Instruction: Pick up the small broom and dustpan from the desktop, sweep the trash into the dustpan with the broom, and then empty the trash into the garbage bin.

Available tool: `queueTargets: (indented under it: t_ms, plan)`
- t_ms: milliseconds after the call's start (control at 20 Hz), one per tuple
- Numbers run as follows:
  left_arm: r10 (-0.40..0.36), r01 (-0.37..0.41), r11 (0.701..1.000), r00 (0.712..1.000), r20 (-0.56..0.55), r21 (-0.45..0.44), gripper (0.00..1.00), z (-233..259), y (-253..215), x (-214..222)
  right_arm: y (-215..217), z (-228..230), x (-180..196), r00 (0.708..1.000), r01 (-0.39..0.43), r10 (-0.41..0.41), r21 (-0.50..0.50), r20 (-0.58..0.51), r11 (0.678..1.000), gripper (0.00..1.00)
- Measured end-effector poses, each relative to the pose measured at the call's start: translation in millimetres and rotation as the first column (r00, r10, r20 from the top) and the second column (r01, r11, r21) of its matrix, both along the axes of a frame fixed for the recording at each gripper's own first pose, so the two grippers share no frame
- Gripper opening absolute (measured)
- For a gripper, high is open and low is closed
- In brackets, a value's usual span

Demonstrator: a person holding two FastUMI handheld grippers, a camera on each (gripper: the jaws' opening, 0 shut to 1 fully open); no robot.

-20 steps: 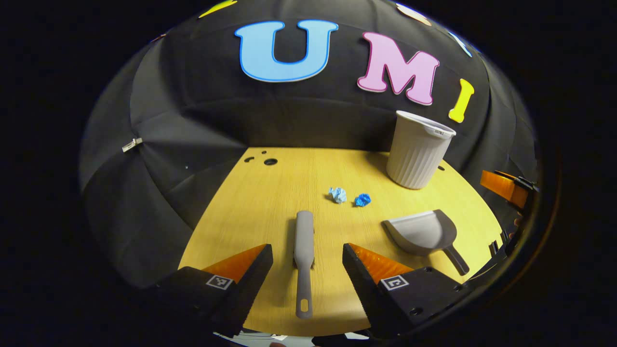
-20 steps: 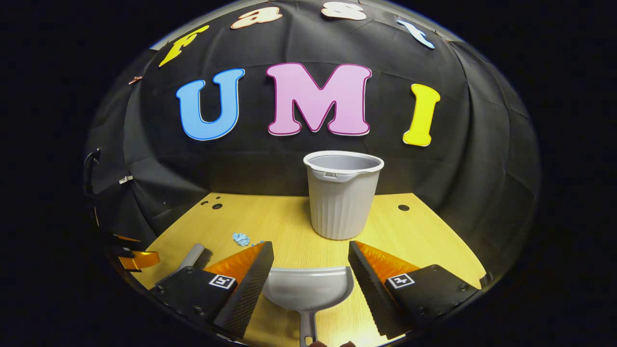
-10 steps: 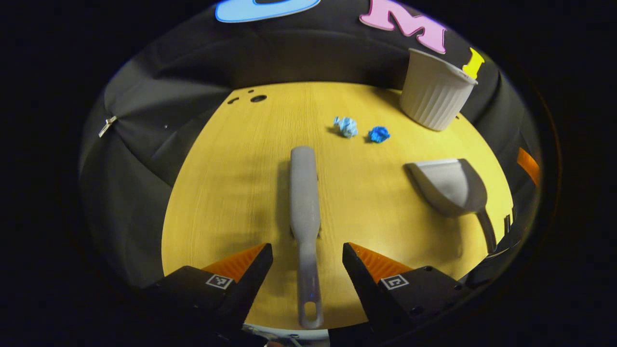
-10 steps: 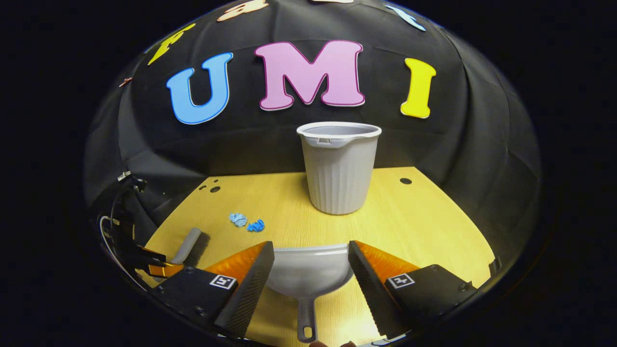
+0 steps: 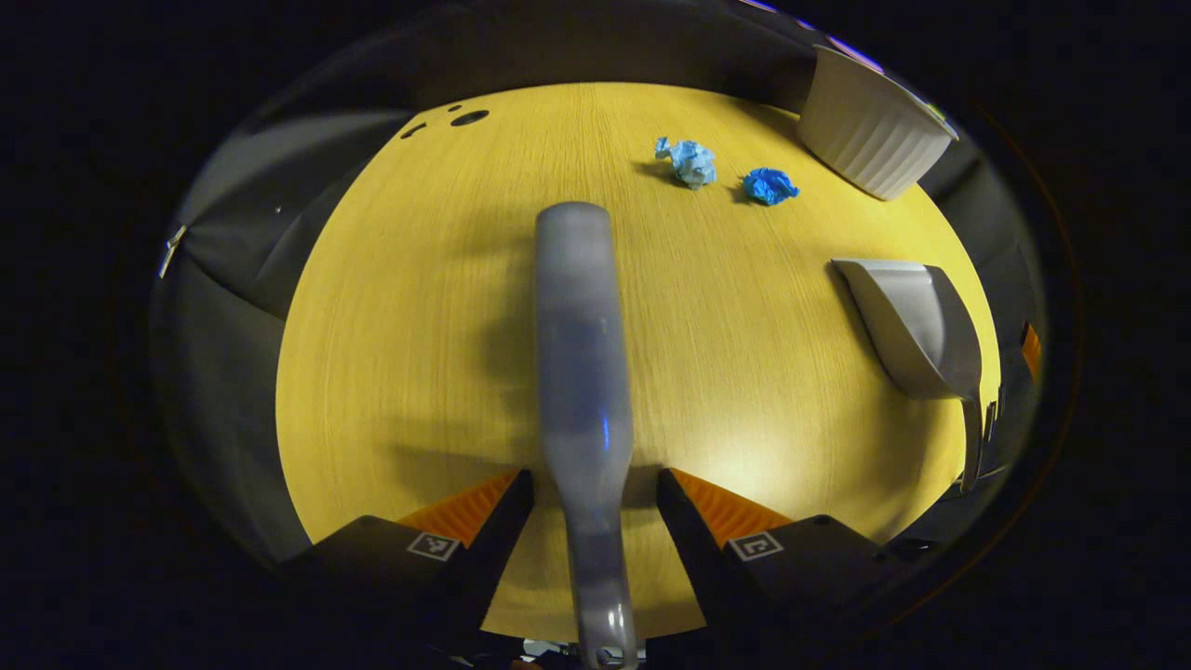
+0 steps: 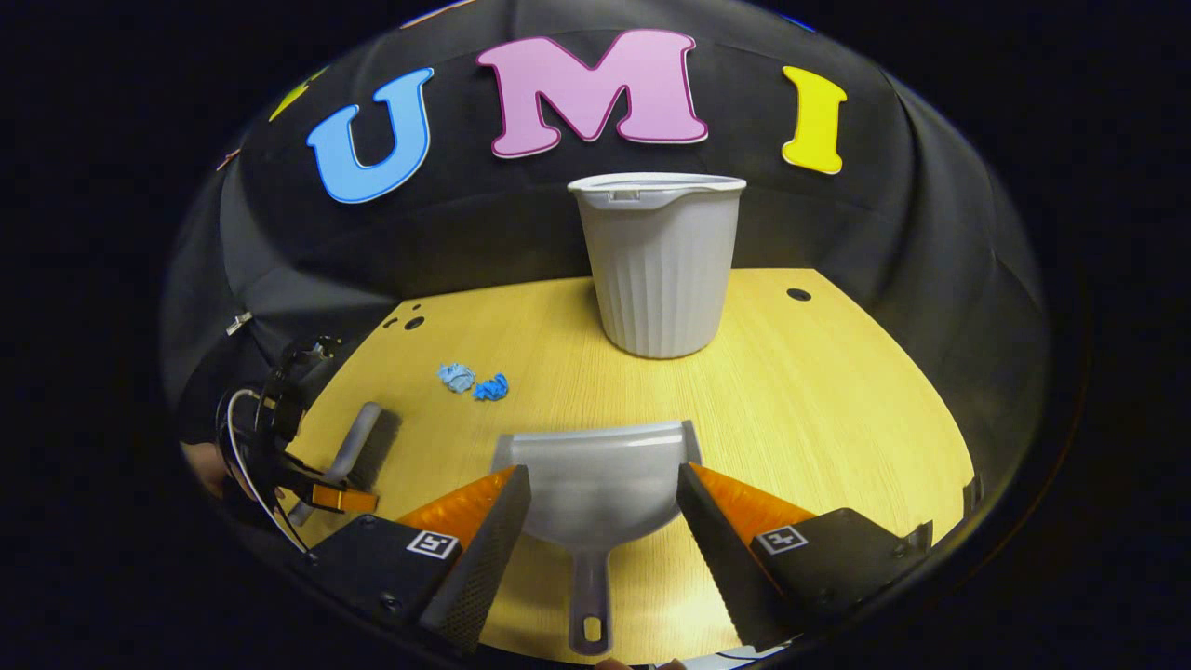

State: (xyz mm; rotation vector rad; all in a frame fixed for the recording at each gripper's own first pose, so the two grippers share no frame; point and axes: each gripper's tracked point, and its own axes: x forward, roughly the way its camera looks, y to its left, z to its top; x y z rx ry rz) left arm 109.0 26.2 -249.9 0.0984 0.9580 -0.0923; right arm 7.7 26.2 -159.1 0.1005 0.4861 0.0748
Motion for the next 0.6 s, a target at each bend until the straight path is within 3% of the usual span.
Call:
queueTargets:
  t_ms: [150, 250, 350, 600]
  plan:
    - [0.001, -0.001, 1.000, 1.000, -0.030, -0.002, 0.78, 0, -5, -3, 6, -12, -2, 0.999, -0.025, 0.027, 0.036, -0.045, 0.999, 0.99]
    - [0.013, -0.014, 1.000, 0.999, -0.039, -0.004, 0.50, 0, -8, -2, 8, -21, -3, 0.995, -0.051, 0.055, 0.046, -0.083, 0.998, 0.99]
    - [0.042, -0.042, 0.999, 0.998, -0.055, -0.008, 0.37, -1, -9, -3, 10, -30, -5, 0.989, -0.081, 0.086, 0.045, -0.123, 0.996, 0.99]
    - [0.108, -0.109, 0.993, 0.994, -0.024, -0.049, 0.27, 0, -9, -2, 6, -49, -17, 0.961, -0.106, 0.114, 0.047, -0.253, 0.993, 0.99]
